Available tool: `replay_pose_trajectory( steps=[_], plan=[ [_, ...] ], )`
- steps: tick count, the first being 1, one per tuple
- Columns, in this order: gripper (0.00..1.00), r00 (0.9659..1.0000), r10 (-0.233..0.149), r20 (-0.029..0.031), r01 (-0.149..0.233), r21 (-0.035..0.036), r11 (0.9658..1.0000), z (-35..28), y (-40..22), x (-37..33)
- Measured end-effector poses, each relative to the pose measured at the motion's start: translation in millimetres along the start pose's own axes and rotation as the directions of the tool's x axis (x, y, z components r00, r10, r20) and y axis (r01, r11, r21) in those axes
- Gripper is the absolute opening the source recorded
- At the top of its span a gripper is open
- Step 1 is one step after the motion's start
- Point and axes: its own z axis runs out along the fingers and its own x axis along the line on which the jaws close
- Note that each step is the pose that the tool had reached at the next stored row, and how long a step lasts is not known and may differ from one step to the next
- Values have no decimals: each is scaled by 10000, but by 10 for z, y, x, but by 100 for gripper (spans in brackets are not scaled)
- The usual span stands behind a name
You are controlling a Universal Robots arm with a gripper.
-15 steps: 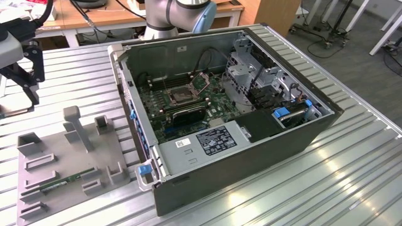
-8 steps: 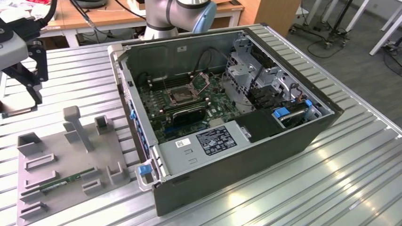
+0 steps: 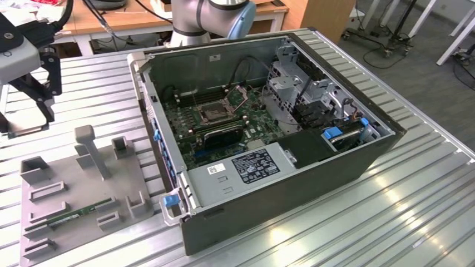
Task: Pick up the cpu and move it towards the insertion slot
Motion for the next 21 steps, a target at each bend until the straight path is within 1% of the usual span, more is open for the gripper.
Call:
replay_pose_trajectory(
  steps=[10, 21],
  plan=[
    [55, 10000, -1, 0, 1, 0, 10000, 0, -3, -45],
    [55, 10000, -1, 0, 1, 0, 10000, 0, -3, -53]
  ],
)
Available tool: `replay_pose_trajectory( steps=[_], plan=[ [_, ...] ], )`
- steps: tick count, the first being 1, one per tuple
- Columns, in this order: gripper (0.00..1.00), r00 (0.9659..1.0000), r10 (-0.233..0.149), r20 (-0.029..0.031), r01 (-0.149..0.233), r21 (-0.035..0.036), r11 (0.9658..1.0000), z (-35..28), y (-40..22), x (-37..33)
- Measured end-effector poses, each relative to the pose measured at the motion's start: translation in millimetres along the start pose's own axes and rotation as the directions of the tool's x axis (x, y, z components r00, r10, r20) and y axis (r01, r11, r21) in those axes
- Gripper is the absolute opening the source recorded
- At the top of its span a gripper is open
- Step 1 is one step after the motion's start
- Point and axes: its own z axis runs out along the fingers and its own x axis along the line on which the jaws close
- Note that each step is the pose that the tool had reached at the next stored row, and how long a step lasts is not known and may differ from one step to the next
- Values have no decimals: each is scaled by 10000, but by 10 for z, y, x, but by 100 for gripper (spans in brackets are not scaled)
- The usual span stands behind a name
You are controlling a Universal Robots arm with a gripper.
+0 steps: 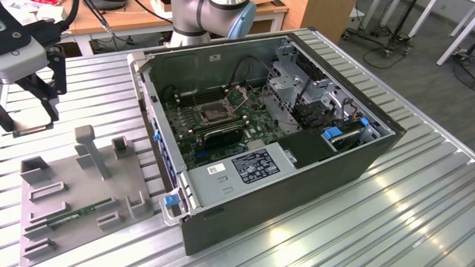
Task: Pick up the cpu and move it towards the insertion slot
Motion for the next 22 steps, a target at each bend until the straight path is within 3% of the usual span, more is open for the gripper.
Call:
replay_pose_trajectory(
  steps=[16, 22],
  plan=[
    [55, 10000, 0, 0, 0, 0, 10000, 0, 0, -4],
    [55, 10000, 0, 0, 0, 0, 10000, 0, -2, -54]
  ],
)
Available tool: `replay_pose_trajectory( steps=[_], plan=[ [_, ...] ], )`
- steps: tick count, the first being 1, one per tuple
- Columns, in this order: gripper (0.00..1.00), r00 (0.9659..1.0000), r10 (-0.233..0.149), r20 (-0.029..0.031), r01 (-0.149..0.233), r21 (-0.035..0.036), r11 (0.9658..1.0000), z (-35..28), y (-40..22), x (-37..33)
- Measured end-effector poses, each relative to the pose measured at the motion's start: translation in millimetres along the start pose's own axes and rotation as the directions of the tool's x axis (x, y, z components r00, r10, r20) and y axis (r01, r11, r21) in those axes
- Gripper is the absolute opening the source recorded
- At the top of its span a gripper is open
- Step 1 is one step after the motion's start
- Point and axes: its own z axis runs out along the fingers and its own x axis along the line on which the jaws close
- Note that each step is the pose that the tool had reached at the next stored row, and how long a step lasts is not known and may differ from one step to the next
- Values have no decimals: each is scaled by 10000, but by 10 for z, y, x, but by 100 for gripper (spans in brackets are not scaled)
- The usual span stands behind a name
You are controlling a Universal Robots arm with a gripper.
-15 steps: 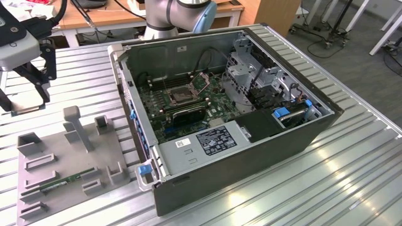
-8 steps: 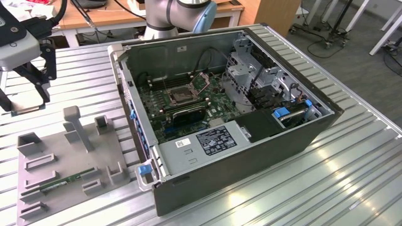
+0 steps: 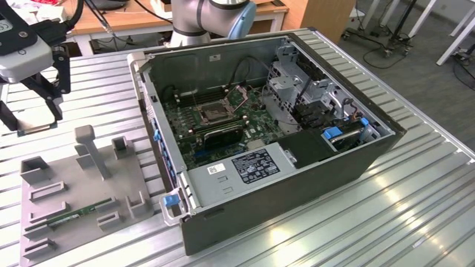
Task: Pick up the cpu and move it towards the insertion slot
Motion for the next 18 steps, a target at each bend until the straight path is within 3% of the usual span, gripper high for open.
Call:
replay_pose_trajectory(
  steps=[18],
  plan=[
    [55, 10000, 0, 0, 0, 0, 10000, 0, -7, -156]
  ],
)
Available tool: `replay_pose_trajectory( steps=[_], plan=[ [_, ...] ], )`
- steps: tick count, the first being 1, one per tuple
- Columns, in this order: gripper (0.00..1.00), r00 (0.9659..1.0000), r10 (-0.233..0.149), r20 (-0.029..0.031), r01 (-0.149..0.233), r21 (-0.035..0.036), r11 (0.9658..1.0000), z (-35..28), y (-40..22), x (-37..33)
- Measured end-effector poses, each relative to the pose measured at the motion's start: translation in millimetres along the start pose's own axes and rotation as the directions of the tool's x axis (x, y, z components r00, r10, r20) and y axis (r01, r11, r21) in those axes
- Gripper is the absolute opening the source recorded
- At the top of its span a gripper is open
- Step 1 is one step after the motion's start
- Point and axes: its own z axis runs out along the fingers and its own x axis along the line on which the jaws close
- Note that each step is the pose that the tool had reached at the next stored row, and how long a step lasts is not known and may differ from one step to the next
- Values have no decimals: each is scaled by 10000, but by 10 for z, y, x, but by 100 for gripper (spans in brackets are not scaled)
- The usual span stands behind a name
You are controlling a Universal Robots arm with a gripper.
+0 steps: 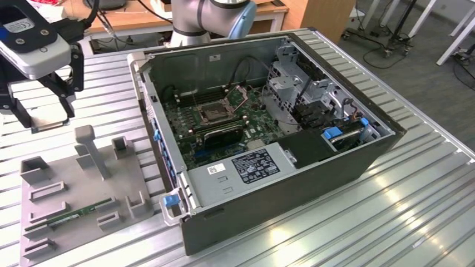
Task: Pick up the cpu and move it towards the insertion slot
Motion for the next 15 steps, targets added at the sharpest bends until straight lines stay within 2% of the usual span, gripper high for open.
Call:
replay_pose_trajectory(
  steps=[15],
  plan=[
    [55, 10000, 0, 0, 0, 0, 10000, 0, -6, -144]
  ],
)
